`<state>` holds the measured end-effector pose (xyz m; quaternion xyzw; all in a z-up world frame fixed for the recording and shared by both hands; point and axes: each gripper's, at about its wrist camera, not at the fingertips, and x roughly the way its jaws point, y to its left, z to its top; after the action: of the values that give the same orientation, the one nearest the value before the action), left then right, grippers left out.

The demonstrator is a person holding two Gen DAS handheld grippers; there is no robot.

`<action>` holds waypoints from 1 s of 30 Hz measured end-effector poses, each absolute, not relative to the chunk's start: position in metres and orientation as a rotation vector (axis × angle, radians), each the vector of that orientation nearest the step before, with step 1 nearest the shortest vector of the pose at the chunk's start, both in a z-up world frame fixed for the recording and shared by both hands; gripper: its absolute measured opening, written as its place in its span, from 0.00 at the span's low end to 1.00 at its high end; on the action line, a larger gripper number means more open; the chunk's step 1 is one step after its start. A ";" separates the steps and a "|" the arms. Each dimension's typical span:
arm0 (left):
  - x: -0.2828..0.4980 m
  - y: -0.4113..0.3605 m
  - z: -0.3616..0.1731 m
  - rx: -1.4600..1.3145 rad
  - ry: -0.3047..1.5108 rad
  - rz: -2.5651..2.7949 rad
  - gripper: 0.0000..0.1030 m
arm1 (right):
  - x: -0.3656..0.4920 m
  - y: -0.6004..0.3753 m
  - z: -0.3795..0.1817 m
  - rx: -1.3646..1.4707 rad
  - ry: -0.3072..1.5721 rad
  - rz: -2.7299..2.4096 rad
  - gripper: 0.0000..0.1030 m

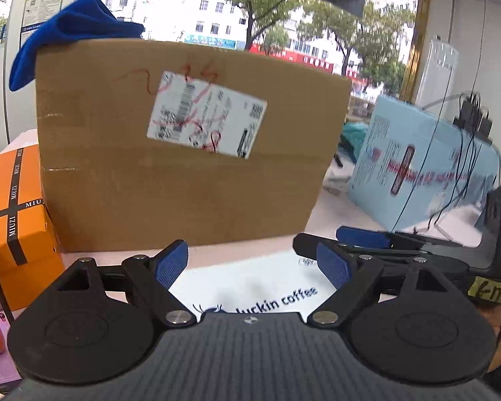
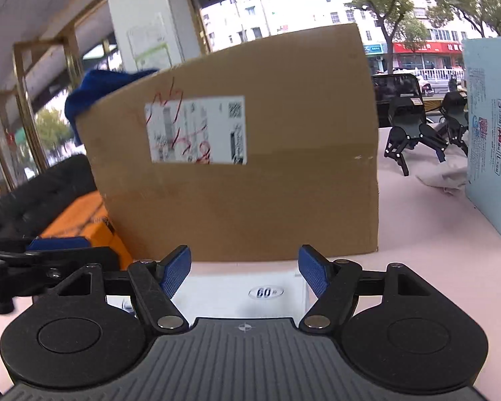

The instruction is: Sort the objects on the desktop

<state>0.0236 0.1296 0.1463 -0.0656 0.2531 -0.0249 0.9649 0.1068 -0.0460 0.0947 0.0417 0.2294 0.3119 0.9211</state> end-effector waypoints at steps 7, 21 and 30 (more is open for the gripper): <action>0.033 0.121 0.134 -0.064 0.612 0.004 0.39 | 0.091 -0.041 0.098 -0.001 0.462 0.639 0.27; 0.041 0.113 0.113 -0.014 0.673 0.003 0.19 | 0.085 -0.017 0.078 -0.116 0.491 0.650 0.08; 0.041 0.109 0.106 0.007 0.619 0.043 0.18 | 0.086 -0.018 0.073 -0.117 0.462 0.671 0.08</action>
<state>0.0407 0.1087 0.1063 0.0036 0.3044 0.0209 0.9523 0.0856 -0.0183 0.0732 -0.0571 0.2244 0.3261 0.9165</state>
